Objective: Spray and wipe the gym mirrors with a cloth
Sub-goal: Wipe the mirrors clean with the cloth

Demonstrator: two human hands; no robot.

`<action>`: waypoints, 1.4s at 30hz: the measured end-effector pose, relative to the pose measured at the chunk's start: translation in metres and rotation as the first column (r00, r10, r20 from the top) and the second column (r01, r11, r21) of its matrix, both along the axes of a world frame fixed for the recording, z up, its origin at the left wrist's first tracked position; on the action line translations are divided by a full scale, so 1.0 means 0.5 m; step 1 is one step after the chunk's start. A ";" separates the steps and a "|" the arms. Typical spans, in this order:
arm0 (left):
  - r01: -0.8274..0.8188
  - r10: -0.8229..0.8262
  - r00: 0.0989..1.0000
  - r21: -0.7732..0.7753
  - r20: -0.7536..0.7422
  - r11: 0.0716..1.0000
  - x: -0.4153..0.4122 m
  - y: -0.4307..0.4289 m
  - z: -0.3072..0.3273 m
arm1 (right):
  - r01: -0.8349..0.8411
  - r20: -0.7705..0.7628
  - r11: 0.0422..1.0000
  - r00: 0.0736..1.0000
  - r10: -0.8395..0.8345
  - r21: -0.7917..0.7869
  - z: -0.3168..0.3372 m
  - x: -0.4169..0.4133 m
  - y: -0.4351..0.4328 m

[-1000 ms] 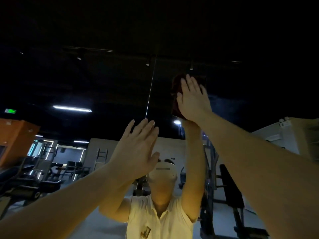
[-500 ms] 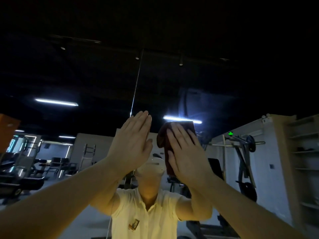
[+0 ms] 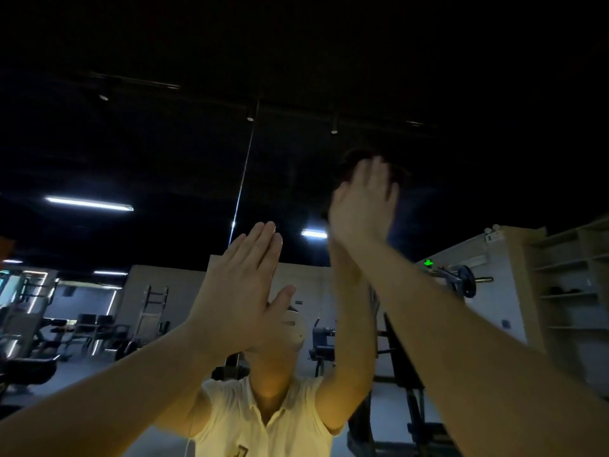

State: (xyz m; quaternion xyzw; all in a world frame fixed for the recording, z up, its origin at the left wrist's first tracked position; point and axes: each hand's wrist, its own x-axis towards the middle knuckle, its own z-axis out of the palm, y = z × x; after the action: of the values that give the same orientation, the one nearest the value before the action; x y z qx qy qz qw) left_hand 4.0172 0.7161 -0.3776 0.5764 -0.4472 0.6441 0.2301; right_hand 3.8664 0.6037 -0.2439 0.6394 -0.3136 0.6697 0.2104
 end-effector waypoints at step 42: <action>0.100 -0.100 0.993 0.001 -0.065 0.995 -0.014 -0.008 -0.011 | -0.171 -0.413 0.950 0.909 0.050 -0.261 -0.327 -0.068 -0.044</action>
State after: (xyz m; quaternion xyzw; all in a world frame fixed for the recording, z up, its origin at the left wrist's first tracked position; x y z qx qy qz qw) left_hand 4.0103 0.7123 -0.3830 0.5744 -0.4690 0.6118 0.2753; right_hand 3.8323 0.5816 -0.4076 0.7420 -0.1248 0.5738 0.3234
